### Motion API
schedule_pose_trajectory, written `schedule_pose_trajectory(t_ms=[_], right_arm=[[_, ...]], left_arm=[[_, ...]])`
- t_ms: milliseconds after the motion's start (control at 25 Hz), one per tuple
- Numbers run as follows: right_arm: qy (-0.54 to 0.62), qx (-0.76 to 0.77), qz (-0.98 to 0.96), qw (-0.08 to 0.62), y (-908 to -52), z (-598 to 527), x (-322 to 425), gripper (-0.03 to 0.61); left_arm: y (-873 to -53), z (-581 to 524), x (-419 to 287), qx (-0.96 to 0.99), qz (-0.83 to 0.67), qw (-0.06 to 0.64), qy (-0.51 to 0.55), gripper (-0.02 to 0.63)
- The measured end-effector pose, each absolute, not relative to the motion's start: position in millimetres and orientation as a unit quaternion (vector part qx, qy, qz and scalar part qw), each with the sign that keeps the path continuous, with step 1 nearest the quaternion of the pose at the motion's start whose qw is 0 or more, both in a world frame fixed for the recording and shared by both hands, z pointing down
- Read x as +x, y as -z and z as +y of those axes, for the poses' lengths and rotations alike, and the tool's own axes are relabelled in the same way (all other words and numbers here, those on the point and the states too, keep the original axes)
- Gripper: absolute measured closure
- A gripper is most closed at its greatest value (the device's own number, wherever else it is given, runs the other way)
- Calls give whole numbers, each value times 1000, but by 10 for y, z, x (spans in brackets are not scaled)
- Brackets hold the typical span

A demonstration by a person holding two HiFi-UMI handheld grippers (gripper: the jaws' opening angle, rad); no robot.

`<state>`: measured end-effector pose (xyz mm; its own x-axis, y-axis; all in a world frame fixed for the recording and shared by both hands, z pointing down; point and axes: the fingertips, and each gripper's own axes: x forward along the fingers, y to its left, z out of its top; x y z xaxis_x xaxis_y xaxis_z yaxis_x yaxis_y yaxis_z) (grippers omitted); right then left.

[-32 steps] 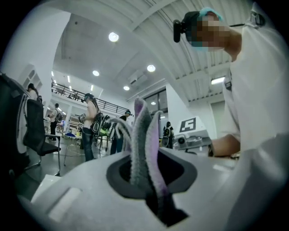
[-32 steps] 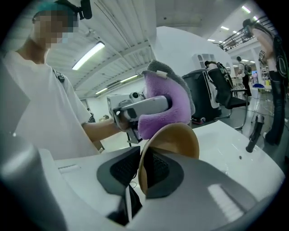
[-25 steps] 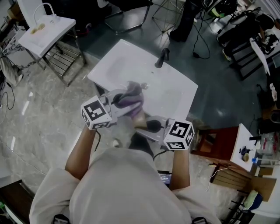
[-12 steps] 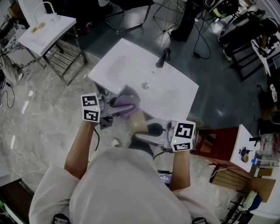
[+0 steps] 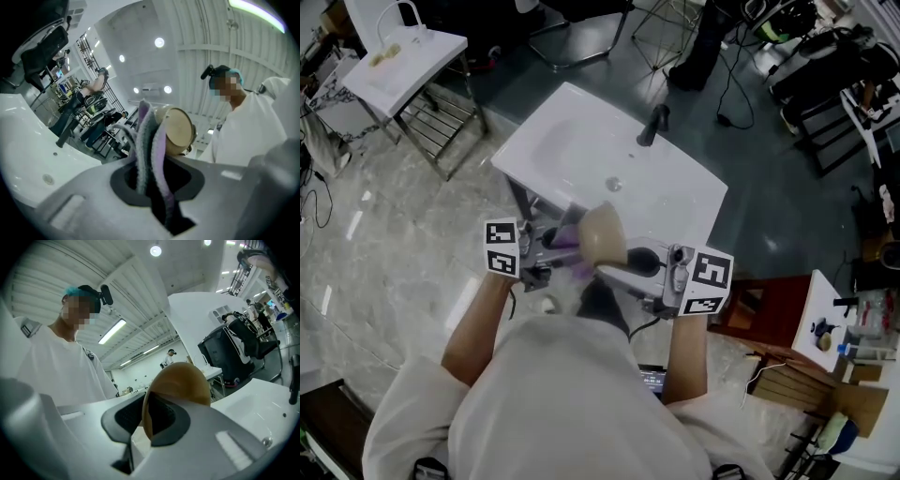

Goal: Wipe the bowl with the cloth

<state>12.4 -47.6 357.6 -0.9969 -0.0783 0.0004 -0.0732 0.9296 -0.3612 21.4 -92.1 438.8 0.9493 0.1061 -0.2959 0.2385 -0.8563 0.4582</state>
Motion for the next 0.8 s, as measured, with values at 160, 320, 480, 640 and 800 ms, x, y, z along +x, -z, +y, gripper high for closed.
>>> schedule_pose_trajectory(t_ms=[160,320,480,640,800], right_arm=[[200,-82,976,32,-3545,-669,111,552],[232,-165,958,47,-3651,-988,216,552],[243,-229,942,11,-3863,-1144,277,554],[240,-246,939,-21,-4002,-1149,273,554],[249,-262,932,-37,-4120,-1186,335,555]], left_arm=[[-4371,-886,232,947,74,267,162,552],[-4342,-788,290,951,80,252,159,552],[-4177,-720,270,956,91,223,168,552],[-4087,-655,276,969,98,172,148,551],[-3958,-623,211,969,110,148,167,552]])
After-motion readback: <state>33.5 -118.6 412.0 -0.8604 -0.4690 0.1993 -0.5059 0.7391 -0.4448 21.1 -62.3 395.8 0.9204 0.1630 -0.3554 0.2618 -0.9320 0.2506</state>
